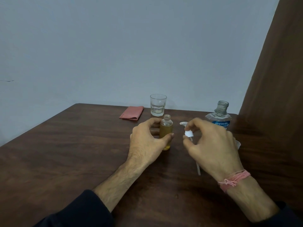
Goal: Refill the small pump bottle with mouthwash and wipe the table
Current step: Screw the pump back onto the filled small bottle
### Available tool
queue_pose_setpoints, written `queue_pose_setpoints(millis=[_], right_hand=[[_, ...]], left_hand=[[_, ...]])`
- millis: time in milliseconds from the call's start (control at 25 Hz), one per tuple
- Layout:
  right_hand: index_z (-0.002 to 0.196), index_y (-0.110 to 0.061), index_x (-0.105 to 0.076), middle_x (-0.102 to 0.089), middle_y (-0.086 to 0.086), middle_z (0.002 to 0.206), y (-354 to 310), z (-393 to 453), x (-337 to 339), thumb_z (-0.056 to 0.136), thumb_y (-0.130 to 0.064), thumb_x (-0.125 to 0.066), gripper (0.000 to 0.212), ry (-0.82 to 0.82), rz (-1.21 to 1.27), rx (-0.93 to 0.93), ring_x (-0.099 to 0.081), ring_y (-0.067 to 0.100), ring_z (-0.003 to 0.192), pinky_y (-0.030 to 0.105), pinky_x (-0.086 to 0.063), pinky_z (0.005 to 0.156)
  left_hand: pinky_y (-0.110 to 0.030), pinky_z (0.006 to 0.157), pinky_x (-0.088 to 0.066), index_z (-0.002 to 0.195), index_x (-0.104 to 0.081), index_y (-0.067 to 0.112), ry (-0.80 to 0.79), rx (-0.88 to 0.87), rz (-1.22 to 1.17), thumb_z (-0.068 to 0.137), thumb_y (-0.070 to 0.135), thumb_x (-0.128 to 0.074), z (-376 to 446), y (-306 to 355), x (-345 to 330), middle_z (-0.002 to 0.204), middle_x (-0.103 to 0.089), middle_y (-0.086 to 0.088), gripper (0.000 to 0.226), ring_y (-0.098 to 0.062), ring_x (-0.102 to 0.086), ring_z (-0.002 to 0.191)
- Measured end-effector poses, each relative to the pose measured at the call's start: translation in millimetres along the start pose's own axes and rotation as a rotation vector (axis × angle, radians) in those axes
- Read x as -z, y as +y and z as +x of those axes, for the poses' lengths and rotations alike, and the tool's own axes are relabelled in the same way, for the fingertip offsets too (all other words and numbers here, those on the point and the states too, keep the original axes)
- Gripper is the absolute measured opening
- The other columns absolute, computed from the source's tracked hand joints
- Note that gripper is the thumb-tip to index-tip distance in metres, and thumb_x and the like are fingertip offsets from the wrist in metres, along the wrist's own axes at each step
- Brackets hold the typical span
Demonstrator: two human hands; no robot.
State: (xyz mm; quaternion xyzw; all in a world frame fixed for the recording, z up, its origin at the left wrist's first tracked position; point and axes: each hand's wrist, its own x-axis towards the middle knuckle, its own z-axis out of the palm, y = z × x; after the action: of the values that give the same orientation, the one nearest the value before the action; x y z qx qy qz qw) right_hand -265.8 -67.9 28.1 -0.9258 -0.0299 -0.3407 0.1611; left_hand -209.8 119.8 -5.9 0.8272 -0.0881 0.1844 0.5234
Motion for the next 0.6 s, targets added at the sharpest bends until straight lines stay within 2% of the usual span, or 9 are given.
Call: queue_pose_setpoints(millis=[80,120,200,280,400,600], right_hand=[[0.101,-0.039,-0.060,-0.068,-0.024,0.093,-3.0,0.7,5.9,0.086,-0.037,-0.084,0.028,0.165,0.166,0.049,-0.067,-0.002,0.068,0.020,-0.055,0.061],[0.102,-0.038,-0.058,-0.068,-0.027,0.095,-5.9,0.7,7.9,0.087,-0.033,-0.085,0.032,0.229,0.286,0.068,-0.070,-0.005,0.071,0.015,-0.055,0.059],[0.108,-0.036,-0.051,-0.067,-0.033,0.103,-11.0,0.1,10.3,0.087,-0.025,-0.089,0.045,0.318,0.524,0.101,-0.074,-0.008,0.083,0.013,-0.059,0.061],[0.118,-0.036,-0.045,-0.067,-0.031,0.110,-11.8,-0.2,11.5,0.088,-0.021,-0.090,0.056,0.409,0.648,0.152,-0.076,-0.004,0.090,0.016,-0.062,0.068],[0.130,-0.028,-0.047,-0.066,-0.014,0.121,-7.5,0.2,13.4,0.088,-0.013,-0.090,0.062,0.530,0.672,0.247,-0.077,0.000,0.102,0.020,-0.064,0.079],[0.133,-0.029,-0.049,-0.067,-0.007,0.124,-5.1,-0.2,14.0,0.091,-0.011,-0.089,0.061,0.589,0.667,0.368,-0.075,0.002,0.108,0.019,-0.062,0.085]], left_hand=[[-0.038,0.107,-0.067,0.131,-0.080,0.040,-0.008,-0.009,0.005,0.082,0.046,-0.102,-0.3,0.2,0.4,0.118,-0.083,0.023,0.054,0.008,-0.078,0.105],[-0.038,0.106,-0.066,0.130,-0.080,0.040,-0.012,-0.016,0.004,0.082,0.045,-0.102,-0.9,0.0,0.5,0.117,-0.083,0.024,0.053,0.009,-0.078,0.105],[-0.038,0.104,-0.067,0.127,-0.081,0.040,-0.023,-0.036,-0.002,0.081,0.045,-0.102,-2.3,-0.7,-0.6,0.115,-0.084,0.025,0.051,0.009,-0.079,0.105],[-0.038,0.100,-0.069,0.126,-0.082,0.041,-0.037,-0.056,-0.011,0.081,0.045,-0.102,-3.5,-0.7,-1.6,0.115,-0.084,0.026,0.050,0.008,-0.079,0.106],[-0.037,0.098,-0.070,0.128,-0.081,0.042,-0.056,-0.087,-0.007,0.081,0.045,-0.102,-3.4,-1.5,-2.9,0.118,-0.083,0.025,0.051,0.006,-0.079,0.109],[-0.034,0.096,-0.071,0.130,-0.081,0.043,-0.084,-0.116,-0.014,0.082,0.044,-0.102,-3.2,-4.0,-3.8,0.120,-0.082,0.027,0.053,0.005,-0.078,0.111]])
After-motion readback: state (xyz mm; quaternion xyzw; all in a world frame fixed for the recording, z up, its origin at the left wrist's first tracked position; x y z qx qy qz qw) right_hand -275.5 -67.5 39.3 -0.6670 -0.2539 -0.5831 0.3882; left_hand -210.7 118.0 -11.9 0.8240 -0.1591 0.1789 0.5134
